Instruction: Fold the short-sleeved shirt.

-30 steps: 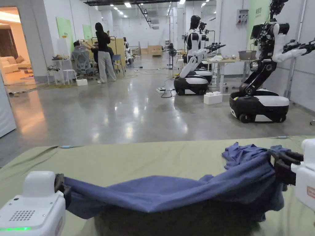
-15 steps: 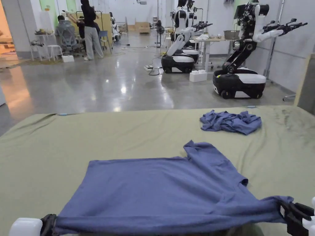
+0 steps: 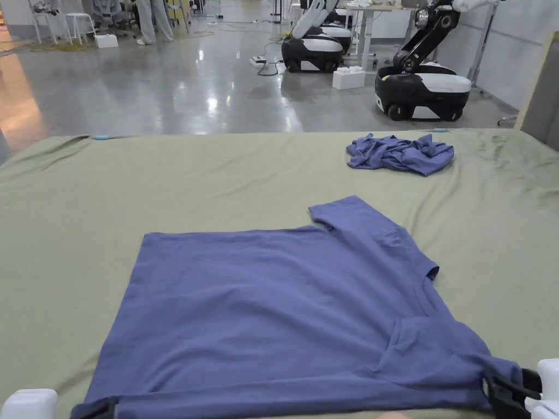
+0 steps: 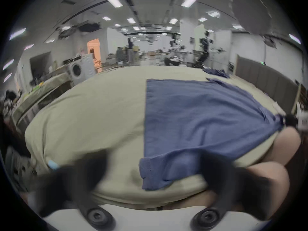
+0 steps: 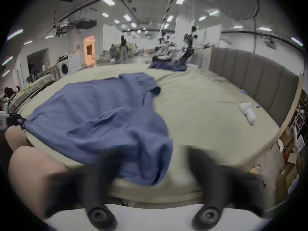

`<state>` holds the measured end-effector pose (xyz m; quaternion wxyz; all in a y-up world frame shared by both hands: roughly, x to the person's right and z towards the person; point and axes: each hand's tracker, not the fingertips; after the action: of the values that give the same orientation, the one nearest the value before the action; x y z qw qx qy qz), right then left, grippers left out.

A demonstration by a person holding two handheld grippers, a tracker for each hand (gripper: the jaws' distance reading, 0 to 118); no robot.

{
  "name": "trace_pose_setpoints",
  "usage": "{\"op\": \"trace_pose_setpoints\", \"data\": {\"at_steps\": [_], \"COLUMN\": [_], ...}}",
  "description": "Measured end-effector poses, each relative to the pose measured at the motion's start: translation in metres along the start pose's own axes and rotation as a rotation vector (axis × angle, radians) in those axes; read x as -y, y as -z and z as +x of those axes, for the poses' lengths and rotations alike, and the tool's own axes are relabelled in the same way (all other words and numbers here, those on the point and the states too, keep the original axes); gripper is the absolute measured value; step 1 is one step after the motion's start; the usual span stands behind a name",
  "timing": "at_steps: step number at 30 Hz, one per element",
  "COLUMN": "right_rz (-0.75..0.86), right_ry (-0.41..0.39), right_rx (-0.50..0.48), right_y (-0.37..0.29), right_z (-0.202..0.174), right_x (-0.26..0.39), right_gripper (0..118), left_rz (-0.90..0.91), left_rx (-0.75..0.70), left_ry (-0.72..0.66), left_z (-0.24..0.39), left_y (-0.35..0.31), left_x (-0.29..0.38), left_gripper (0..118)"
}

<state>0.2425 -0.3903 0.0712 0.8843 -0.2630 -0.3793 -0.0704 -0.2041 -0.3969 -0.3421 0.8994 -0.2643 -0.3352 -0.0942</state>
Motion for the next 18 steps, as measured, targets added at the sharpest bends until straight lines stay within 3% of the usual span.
{"op": "trace_pose_setpoints", "data": {"at_steps": [1,2,6,8,9,10,11,12,13,15,18], "right_rz": [0.017,0.125,0.140,0.166,0.172,0.202,0.212,0.214,0.233,0.196,0.208], "right_ry": [0.001,0.053,-0.010,-0.030,-0.031,-0.023,-0.029,-0.052,-0.076,-0.090,-0.124], "right_rx": [-0.019,-0.074,-0.007,-0.073,-0.109,-0.133,-0.123,-0.068,0.021,-0.108,-0.086], "right_y": [-0.001,-0.008,-0.038,-0.065,-0.075,-0.083,-0.089,-0.093,-0.096,-0.098,-0.096], "right_z": [0.003,0.003,-0.006,-0.011,-0.015,-0.018,-0.024,-0.032,-0.038,-0.039,-0.047], "right_x": [0.001,-0.003,-0.012,-0.016,-0.020,-0.020,-0.022,-0.022,-0.022,-0.026,-0.029], "right_gripper": [113,117,118,118,112,80,24,3,3,3,3], "left_rz": [0.001,0.062,0.141,0.155,0.165,0.176,0.171,0.169,0.111,0.068,-0.065], "left_rx": [0.004,0.033,0.039,0.028,0.030,0.020,-0.014,-0.039,0.032,0.037,0.034], "left_ry": [-0.040,-0.096,-0.108,-0.066,-0.044,-0.035,-0.028,-0.029,-0.019,-0.019,0.012], "left_z": [-0.004,-0.010,-0.010,0.000,0.002,0.005,0.010,0.011,0.008,0.010,0.007], "left_y": [-0.002,-0.009,-0.058,-0.083,-0.094,-0.101,-0.104,-0.105,-0.102,-0.093,-0.060], "left_x": [-0.002,-0.007,-0.041,-0.033,-0.033,-0.032,-0.029,-0.022,-0.019,-0.012,-0.006], "left_gripper": [118,118,118,112,84,0,0,0,0,0,1]}}
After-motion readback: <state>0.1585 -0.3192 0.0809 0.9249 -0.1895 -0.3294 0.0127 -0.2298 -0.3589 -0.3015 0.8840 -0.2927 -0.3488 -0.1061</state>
